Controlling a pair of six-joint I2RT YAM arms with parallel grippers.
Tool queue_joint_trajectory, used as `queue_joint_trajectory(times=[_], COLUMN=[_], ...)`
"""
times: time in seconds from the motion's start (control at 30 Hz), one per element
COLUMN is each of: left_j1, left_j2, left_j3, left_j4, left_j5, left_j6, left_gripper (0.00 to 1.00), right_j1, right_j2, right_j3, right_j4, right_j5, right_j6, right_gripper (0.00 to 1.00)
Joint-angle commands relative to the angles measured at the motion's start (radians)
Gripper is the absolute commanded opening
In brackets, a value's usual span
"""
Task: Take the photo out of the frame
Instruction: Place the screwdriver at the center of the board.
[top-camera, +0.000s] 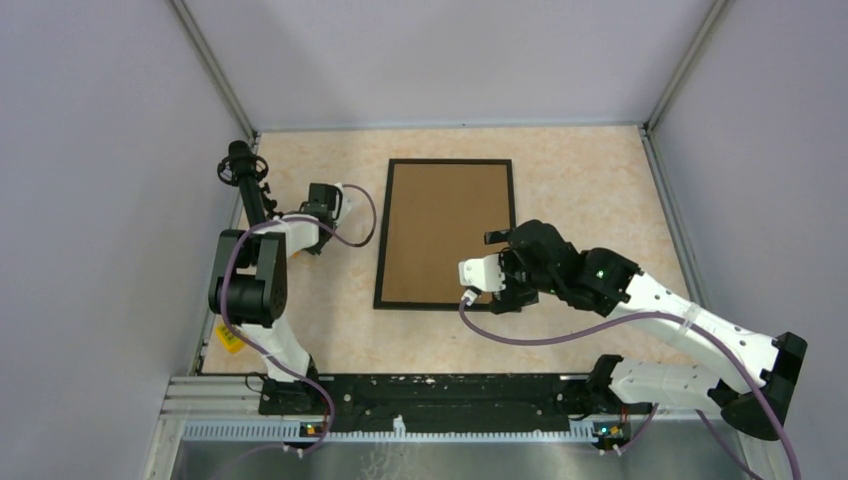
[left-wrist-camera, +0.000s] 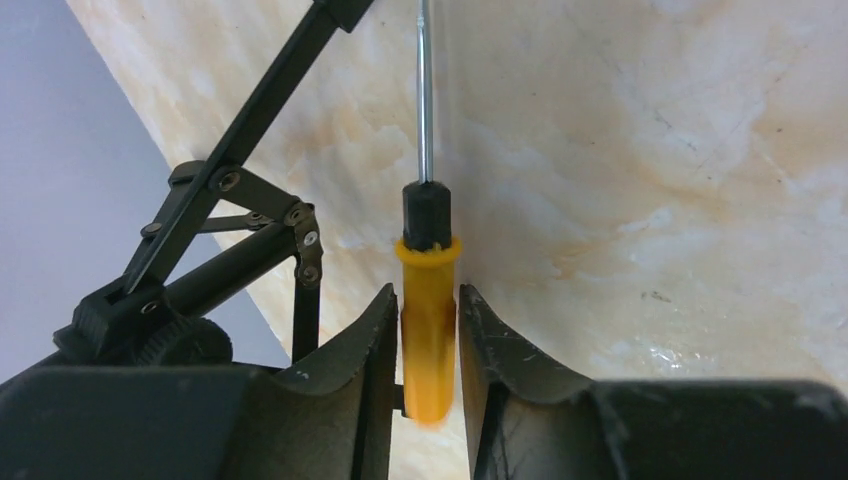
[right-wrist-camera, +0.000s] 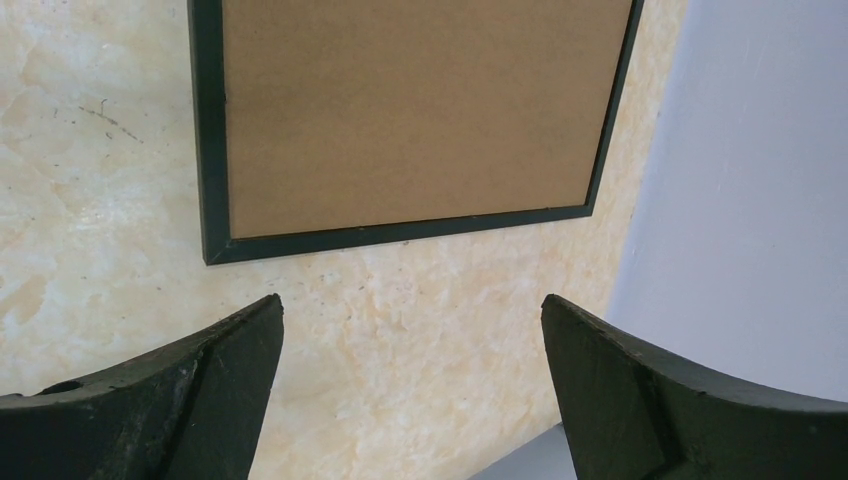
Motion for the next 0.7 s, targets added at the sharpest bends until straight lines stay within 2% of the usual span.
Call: queue_joint_trajectory(times=[0.0, 0.1, 0.33, 0.53, 0.67], left_j1=[0.005, 0.005, -0.012, -0.143, -0.267], left_j2=[0.008, 0.008, -0.043, -0.161, -0.233], left_j3=[0.000, 0.011, 0.057, 0.094, 0.142], left_j4=[0.021, -0.015, -0.130, -0.233, -0.306], left_j5=[0.006, 0.039, 0.156, 0.238, 0.303], left_j6=[0.004, 0.001, -0.019, -0.019, -0.008], left_gripper=[0.38, 0.45, 0.55, 0.68, 0.80], right_j1=[-0.014, -0.024, -0.079, -0.219, -0.398], right_j2=[-0.019, -0.016, 0.010, 0.038, 0.074], right_j3=[0.008, 0.006, 0.050, 0.137, 0.201], right_j4=[0.036, 0.063, 0.153, 0.188, 0.172], right_j5=[-0.004, 0.000, 0.035, -0.026, -0.159], right_j6=[0.024, 0.049, 0.147, 0.288, 0.431], right_gripper=[0.97, 0.99, 0.99, 0.99, 0.99])
